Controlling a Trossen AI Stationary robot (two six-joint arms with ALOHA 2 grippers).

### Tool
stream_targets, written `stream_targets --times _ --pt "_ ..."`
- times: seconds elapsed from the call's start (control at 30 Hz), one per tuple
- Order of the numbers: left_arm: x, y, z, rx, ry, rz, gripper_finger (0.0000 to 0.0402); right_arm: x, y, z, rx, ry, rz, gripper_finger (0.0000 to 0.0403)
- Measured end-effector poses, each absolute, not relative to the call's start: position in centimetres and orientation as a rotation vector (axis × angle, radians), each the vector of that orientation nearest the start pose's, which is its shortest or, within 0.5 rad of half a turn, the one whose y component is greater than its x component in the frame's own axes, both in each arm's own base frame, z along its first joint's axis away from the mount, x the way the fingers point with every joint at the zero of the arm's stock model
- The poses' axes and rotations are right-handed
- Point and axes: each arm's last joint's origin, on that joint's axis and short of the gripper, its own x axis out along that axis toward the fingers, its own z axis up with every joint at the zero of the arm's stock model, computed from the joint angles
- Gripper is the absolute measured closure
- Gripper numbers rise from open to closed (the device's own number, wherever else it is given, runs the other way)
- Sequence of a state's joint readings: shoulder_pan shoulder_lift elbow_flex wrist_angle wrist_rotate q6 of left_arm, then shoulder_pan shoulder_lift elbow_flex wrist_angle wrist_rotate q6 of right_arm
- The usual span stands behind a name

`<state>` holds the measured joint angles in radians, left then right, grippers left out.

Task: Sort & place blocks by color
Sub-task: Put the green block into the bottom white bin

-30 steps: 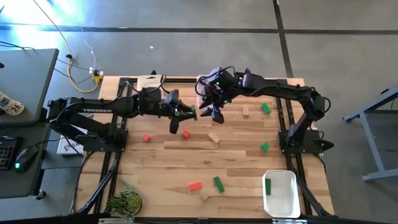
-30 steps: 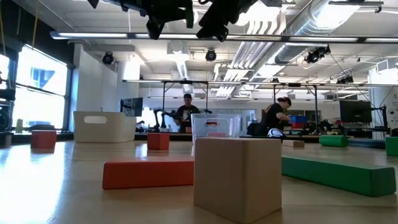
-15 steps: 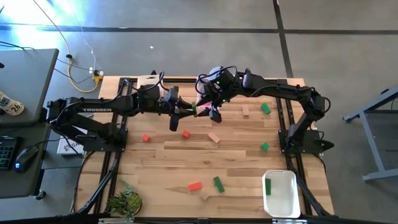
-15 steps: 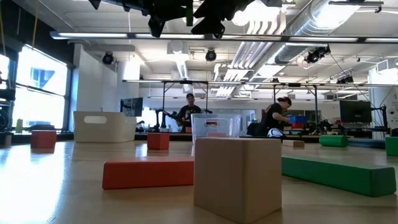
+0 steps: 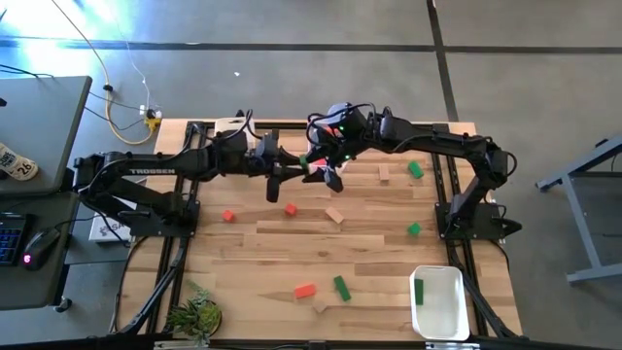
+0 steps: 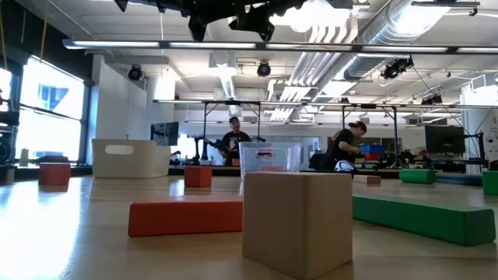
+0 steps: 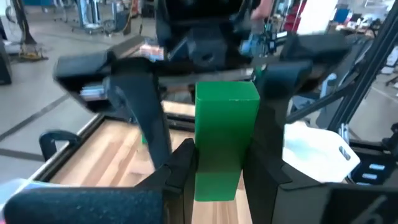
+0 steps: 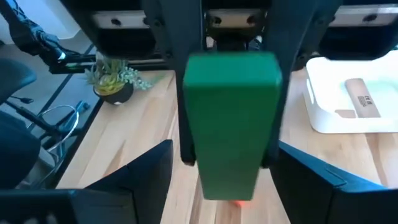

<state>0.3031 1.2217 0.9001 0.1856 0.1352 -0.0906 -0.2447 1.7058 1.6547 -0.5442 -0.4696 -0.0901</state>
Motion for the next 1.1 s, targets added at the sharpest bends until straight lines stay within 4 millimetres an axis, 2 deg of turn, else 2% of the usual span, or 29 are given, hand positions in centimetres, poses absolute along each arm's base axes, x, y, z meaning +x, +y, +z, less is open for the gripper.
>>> stream_targets --times 0.17,0.27,0.4,0.6,0.87,1.1 --pt "26.5 8.0 32.1 -0.106 0.095 0.171 0.0326 37.3 -7.8 36.0 0.115 0.553 0.221 0.0165" --pt "26.5 8.0 32.1 -0.105 0.098 0.173 0.0326 37.4 -7.6 35.9 0.097 0.562 0.177 0.0182" --pt "26.5 8.0 32.1 -0.097 0.099 0.174 0.0326 37.4 -7.6 35.9 0.094 0.566 0.168 0.0229" --pt "26.5 8.1 32.0 -0.109 0.105 0.18 0.0324 37.4 -7.5 35.9 0.12 0.569 0.16 0.0321" --pt "26.5 8.0 31.9 -0.124 0.117 0.183 0.0282 37.5 -6.8 35.8 0.177 0.593 0.134 0.0322" --pt "26.5 8.0 31.8 -0.127 0.128 0.18 0.0243 37.2 -5.4 35.0 0.251 0.697 0.089 0.0322"
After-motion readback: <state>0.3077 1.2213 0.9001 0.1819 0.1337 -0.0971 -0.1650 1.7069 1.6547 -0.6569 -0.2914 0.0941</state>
